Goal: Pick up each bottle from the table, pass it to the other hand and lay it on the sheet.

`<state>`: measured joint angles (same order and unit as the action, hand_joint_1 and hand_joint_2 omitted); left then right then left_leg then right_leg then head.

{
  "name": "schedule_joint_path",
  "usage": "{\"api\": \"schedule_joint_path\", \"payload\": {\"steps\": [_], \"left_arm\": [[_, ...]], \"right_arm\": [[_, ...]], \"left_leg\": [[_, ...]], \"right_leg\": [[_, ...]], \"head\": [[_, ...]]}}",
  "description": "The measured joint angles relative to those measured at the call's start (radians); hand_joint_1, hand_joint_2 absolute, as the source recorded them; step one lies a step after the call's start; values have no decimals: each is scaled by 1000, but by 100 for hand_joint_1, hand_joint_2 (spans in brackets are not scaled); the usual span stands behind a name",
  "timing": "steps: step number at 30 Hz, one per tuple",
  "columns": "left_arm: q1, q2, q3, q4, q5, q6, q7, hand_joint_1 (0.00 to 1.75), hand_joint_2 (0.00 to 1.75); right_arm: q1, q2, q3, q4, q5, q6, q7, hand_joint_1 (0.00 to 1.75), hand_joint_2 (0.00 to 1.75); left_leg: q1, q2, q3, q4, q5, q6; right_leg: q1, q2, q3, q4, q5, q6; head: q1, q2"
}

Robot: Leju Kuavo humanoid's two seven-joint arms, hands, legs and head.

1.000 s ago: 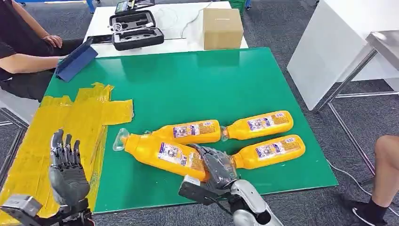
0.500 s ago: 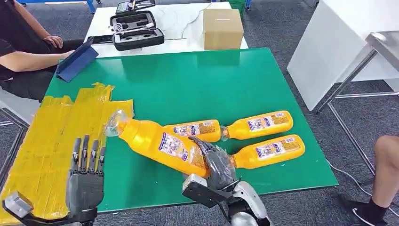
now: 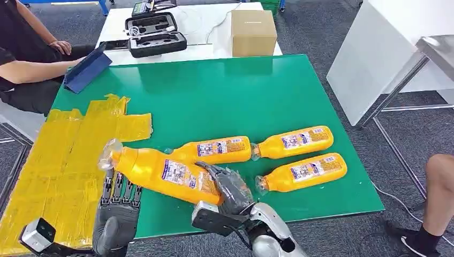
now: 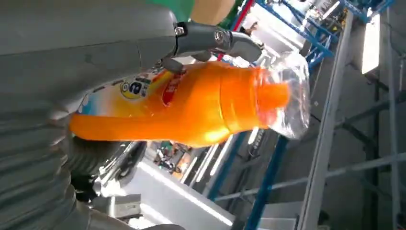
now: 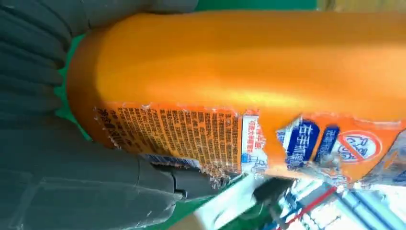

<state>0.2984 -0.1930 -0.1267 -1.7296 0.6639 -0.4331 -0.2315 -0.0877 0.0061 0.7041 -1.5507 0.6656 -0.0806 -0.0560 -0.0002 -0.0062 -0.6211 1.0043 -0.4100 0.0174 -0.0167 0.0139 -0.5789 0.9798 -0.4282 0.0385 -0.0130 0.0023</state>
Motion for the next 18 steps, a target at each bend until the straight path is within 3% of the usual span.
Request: {"api": "schedule_joint_path", "payload": {"steps": [10,18], "left_arm": [[-2,5,3,2,-45,50,-7,0,175],[-4,20,-2,7,-250,118,-54,0,175]], "right_arm": [[-23,31,123,62,58,72,-40,175,175],[-69,33,176,97,58,94,-49,169,175]], "left_leg": [[0,0,0,0,0,0],[0,1,1,0,0,0]], "right_leg": [[0,0,-1,0,0,0],[0,0,-1,0,0,0]], "head": [[0,0],[0,0]]}}
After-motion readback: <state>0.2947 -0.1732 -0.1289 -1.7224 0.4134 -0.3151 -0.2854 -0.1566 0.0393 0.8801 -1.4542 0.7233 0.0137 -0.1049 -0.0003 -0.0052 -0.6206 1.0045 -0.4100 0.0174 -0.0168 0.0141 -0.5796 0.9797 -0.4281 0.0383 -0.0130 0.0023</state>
